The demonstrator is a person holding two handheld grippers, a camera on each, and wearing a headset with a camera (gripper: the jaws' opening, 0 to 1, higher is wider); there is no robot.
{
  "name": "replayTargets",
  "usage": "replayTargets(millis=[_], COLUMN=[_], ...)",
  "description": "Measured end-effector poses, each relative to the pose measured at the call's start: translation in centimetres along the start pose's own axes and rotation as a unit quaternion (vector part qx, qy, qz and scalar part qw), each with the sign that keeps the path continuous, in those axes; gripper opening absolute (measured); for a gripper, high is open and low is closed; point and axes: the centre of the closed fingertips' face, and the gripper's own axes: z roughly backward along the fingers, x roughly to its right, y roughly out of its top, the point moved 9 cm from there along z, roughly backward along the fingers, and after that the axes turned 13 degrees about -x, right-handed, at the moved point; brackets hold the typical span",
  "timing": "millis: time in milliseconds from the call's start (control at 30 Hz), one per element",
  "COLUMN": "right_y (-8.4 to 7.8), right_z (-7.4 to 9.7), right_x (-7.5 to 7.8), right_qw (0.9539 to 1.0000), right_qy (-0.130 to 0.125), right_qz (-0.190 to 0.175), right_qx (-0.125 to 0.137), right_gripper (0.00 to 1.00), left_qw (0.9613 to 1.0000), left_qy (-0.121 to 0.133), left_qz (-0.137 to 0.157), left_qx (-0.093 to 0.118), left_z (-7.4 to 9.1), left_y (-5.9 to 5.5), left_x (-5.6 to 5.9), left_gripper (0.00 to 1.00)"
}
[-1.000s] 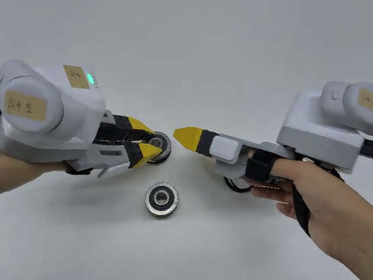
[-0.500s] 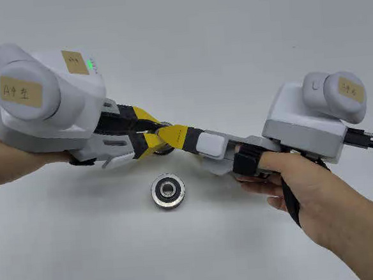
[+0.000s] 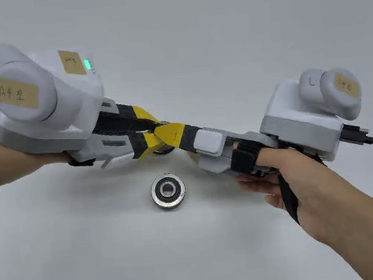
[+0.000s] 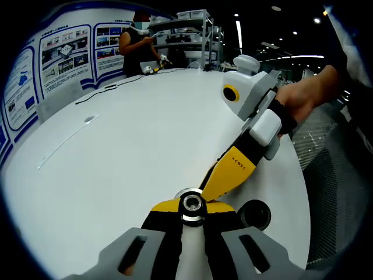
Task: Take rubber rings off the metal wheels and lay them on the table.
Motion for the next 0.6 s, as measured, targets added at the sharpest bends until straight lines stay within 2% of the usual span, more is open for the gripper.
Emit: replayTargets(millis=[33,333,600], right_y=[0.06,0.0,0.13], right_z=[0.03,0.29,0.56], right_x=[0.17,0.04,0.11], right_qw=[0.9999,0.9997,0.9997], right_qy=[-0.009,-0.007,-0.005], right_qz=[0.004,0.021,0.021], right_qx=[0.003,0.005,0.007], right_gripper=[0.29,0.28,0.24], left_qw=[1.0,1.0,1.0], left_qy=[0.0,0.0,0.001], left_qz=[0.0,0.0,0.0], left_qx=[0.0,0.001,0.001], left_z=[0.01,0.02,-0.01], left_y=[-0.01,0.0,-0.01], left_x=[0.01,0.03,0.13], left_gripper=[0.12,0.12,0.12])
